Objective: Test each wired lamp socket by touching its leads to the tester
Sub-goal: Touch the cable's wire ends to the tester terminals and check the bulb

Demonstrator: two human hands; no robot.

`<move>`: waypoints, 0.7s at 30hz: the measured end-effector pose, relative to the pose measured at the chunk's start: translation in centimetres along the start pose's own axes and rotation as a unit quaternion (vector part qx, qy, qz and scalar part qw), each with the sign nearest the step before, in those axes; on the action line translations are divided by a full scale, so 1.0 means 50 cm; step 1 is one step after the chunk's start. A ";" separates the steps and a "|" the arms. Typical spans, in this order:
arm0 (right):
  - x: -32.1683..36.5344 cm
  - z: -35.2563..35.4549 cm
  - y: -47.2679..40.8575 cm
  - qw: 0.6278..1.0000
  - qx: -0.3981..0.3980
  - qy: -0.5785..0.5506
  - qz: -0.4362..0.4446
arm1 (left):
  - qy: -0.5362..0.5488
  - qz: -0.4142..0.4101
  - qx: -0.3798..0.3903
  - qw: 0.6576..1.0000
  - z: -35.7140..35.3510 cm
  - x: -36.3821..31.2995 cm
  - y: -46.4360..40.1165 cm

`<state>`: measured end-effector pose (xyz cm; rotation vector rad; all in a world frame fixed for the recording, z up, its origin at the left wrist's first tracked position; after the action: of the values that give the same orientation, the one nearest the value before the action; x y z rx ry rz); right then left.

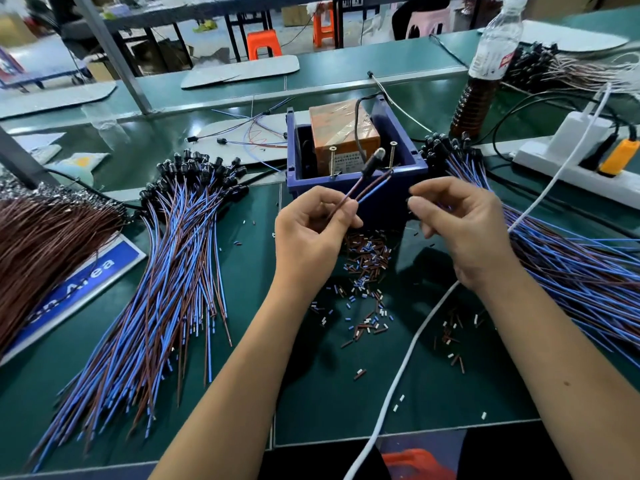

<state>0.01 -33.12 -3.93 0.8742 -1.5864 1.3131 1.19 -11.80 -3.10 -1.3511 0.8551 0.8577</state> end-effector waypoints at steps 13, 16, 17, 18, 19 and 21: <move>0.011 -0.071 0.028 0.991 0.029 -0.123 -0.036 | -0.021 -0.045 -0.007 0.999 -0.032 -0.011 0.024; 0.014 -0.064 0.025 0.990 0.019 -0.138 -0.035 | -0.022 -0.067 -0.084 0.994 -0.027 -0.018 0.022; 0.015 -0.061 0.025 0.992 0.011 -0.126 -0.025 | -0.016 -0.072 -0.106 0.992 -0.023 -0.020 0.022; 0.015 -0.058 0.024 0.995 -0.002 -0.102 -0.011 | -0.004 -0.073 -0.122 0.990 -0.020 -0.020 0.021; 0.015 -0.055 0.025 0.998 -0.018 -0.067 0.005 | 0.007 -0.071 -0.134 0.988 -0.017 -0.020 0.021; 0.014 -0.055 0.028 0.998 -0.050 0.004 0.037 | 0.019 -0.062 -0.163 0.985 -0.012 -0.018 0.021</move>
<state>-0.99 -30.16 -3.64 0.7537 -1.6779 1.2745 -0.16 -12.40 -2.77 -1.6922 0.6704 0.9019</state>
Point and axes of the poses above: each hand's wrist, its own y-axis away from the middle knuckle, its own z-axis out of the back of the hand, x = y × z, the point moved 2 cm from there along -y, towards the middle knuckle, and after that the axes turned 1 degree about -x, right-handed, at the moved point
